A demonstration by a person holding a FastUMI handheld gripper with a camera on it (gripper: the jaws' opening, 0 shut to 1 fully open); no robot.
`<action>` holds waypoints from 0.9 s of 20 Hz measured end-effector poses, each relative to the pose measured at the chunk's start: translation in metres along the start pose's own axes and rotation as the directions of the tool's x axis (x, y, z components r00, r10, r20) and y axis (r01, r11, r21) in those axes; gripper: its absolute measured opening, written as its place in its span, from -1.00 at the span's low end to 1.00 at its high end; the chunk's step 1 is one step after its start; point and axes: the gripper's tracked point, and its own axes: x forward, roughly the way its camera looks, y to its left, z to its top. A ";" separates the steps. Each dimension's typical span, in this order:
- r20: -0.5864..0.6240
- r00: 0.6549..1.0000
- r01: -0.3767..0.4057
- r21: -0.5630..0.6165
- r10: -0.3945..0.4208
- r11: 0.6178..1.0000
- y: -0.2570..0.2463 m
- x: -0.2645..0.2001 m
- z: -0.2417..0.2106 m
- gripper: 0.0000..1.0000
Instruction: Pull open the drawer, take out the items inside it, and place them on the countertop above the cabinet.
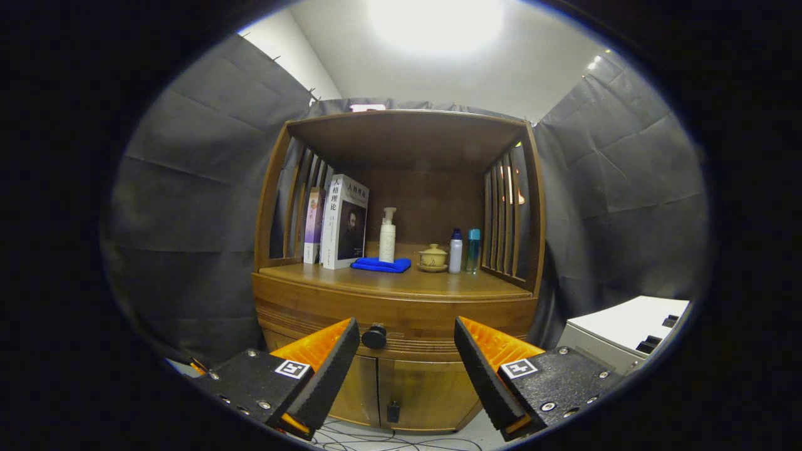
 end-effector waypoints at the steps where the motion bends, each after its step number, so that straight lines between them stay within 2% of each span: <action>1: -0.001 1.000 0.001 0.003 -0.001 1.000 0.001 0.001 0.001 0.90; 9: -0.007 1.000 -0.008 -0.033 0.007 0.999 0.026 0.030 0.015 0.90; 13: -0.067 0.998 0.018 -0.004 -0.018 1.000 0.027 0.058 -0.003 0.90; 18: -0.178 0.984 0.010 0.024 -0.006 1.000 0.036 0.098 -0.043 0.90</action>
